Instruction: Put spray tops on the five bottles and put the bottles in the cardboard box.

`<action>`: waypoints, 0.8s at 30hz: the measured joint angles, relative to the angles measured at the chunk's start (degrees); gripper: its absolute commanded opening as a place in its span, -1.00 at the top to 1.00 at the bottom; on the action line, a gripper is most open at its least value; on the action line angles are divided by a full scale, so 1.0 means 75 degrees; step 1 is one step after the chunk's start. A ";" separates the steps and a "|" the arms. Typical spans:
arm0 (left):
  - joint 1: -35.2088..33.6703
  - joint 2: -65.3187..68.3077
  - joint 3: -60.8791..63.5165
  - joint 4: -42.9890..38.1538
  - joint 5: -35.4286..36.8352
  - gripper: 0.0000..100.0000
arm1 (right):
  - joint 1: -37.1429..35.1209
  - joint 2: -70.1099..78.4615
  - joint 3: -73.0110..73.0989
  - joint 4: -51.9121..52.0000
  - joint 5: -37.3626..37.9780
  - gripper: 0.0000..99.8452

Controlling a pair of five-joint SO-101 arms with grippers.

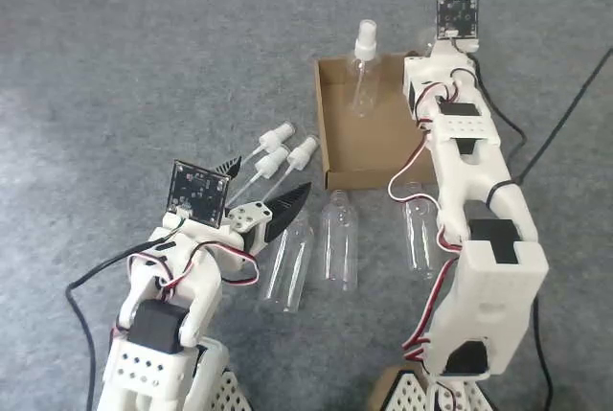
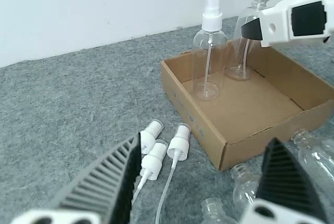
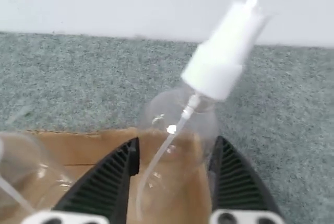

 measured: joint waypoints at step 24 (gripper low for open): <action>0.0000 0.0000 0.0000 0.0000 0.0000 0.31 | -0.0270 -0.0844 0.2614 -0.2966 0.1594 0.88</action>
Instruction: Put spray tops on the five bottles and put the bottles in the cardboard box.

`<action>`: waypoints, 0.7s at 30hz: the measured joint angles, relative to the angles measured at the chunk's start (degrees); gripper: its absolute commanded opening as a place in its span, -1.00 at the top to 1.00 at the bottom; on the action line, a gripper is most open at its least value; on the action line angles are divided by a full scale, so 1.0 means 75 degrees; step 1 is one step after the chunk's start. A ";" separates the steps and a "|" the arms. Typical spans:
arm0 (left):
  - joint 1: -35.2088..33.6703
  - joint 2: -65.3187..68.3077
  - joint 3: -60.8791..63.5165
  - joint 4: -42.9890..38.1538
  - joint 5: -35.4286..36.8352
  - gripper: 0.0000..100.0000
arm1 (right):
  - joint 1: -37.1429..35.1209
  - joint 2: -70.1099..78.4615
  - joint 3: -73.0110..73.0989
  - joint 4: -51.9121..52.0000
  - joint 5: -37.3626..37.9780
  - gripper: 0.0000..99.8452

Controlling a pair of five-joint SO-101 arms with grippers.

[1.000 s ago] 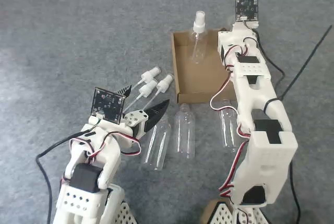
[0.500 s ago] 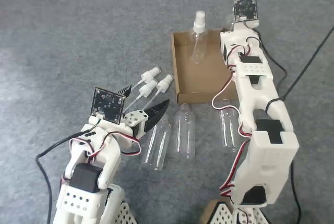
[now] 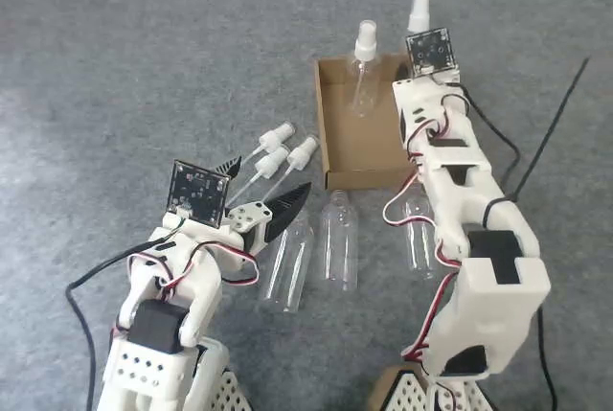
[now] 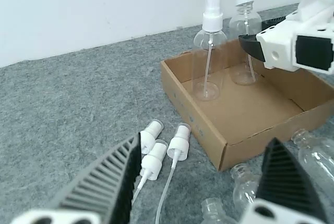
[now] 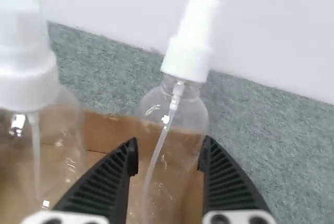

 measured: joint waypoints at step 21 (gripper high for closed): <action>0.0000 0.0000 0.0000 0.0000 0.0000 0.31 | 0.0316 -0.0293 0.0012 -0.0258 -0.0281 0.87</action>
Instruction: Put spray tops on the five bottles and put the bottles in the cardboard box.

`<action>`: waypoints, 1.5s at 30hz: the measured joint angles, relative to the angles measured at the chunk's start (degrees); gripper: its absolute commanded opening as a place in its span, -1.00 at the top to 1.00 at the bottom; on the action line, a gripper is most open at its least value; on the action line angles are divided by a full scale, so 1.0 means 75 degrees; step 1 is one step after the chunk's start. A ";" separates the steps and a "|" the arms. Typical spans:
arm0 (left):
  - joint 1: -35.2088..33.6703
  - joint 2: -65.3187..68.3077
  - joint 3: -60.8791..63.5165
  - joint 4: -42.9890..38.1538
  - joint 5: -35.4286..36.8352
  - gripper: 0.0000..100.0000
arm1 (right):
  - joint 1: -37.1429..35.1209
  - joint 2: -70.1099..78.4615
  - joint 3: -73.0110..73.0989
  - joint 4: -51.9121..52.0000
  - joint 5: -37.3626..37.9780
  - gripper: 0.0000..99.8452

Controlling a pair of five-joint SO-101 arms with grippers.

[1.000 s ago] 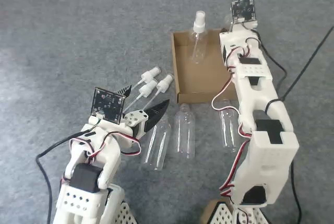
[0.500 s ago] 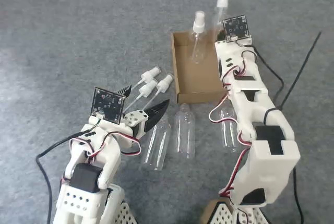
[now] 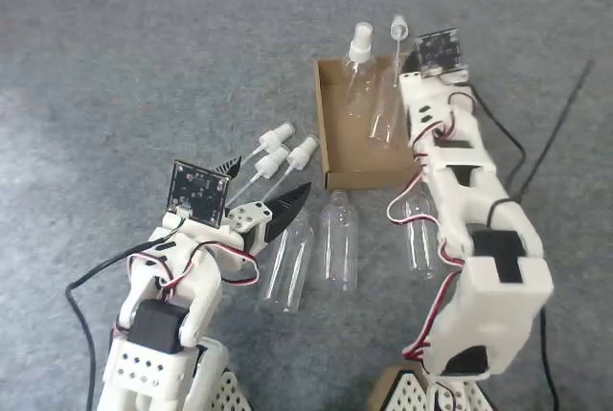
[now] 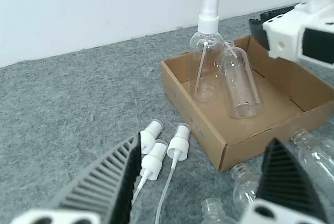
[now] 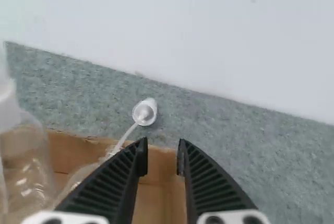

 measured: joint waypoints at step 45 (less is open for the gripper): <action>-0.2379 0.0000 0.0914 -0.0481 0.0000 0.32 | -0.0621 0.2462 -0.6072 0.5861 -0.1536 0.57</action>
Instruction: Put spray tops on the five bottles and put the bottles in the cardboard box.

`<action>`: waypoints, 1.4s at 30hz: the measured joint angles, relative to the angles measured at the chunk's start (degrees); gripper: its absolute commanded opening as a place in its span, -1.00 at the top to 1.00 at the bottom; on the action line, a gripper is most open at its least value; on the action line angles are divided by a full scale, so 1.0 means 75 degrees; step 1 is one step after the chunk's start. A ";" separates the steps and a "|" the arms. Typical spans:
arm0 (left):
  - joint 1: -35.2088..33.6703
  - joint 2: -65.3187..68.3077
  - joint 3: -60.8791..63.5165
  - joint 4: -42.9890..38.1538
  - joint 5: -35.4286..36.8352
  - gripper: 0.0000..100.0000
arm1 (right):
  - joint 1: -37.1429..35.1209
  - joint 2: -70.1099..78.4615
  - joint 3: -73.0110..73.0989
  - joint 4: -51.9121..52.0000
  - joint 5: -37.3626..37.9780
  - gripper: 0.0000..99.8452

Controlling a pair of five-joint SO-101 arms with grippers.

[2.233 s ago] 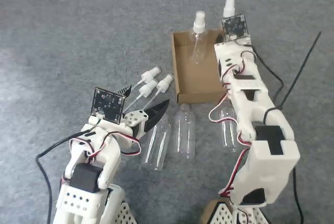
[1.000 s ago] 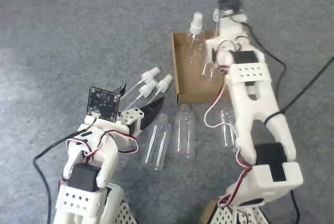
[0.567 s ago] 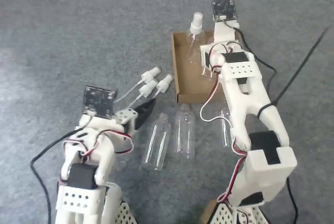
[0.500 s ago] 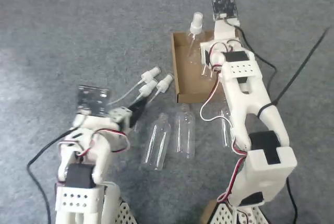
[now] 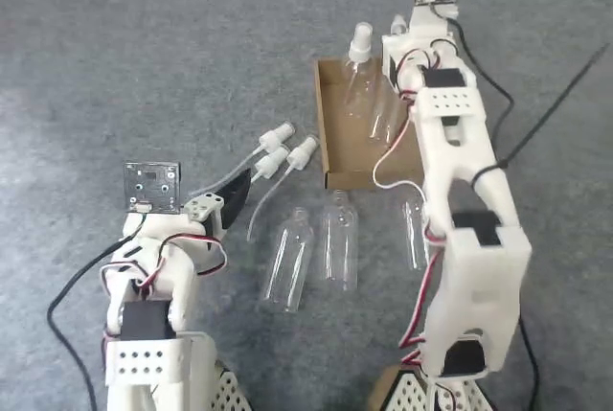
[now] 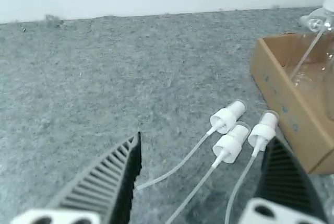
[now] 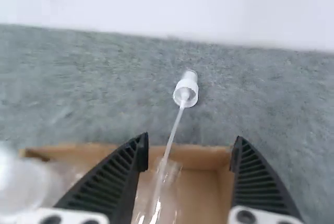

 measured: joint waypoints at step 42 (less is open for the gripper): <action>0.0023 0.0000 0.0000 0.0000 0.0000 0.32 | 0.0363 0.5216 -0.7818 0.3423 0.0539 0.99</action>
